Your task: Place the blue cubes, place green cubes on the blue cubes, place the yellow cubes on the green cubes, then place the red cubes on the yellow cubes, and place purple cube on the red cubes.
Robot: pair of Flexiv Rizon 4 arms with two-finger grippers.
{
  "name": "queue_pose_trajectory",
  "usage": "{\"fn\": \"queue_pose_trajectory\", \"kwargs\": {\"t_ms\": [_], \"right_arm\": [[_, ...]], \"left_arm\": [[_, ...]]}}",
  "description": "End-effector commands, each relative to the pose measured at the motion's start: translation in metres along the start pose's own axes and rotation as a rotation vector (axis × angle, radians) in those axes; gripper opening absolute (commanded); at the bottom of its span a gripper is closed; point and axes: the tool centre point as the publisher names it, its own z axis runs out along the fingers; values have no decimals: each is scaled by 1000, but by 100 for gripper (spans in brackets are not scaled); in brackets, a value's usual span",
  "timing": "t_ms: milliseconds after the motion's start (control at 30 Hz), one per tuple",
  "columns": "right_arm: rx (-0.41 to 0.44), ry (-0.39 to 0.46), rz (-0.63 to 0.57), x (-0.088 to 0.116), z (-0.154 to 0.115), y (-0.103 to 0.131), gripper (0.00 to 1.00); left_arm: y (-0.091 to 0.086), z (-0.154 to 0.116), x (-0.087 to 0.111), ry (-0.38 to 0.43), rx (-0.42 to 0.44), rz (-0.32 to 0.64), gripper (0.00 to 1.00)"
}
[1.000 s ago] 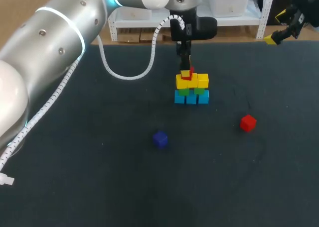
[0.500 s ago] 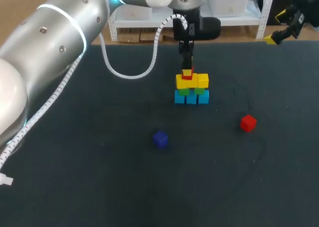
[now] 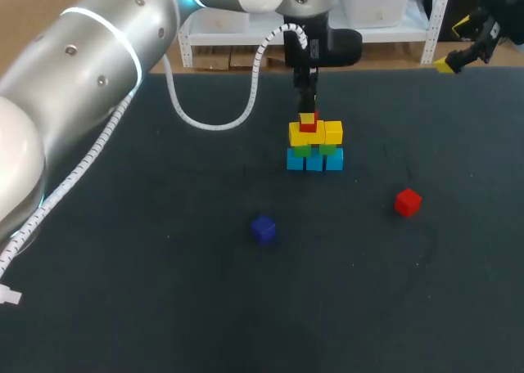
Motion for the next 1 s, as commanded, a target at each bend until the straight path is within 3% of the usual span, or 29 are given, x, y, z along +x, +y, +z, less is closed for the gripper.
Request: {"fn": "queue_pose_trajectory", "kwargs": {"t_ms": [33, 333, 1000], "right_arm": [[-3, -4, -1, 1, 0, -1, 100], [-3, -4, -1, 1, 0, -1, 100], [-3, -4, -1, 1, 0, -1, 100]], "left_arm": [[2, -2, 1, -6, 5, -1, 9], [0, -4, 3, -41, -6, -22, 0], [1, 1, 3, -59, 6, -70, 4]]}}
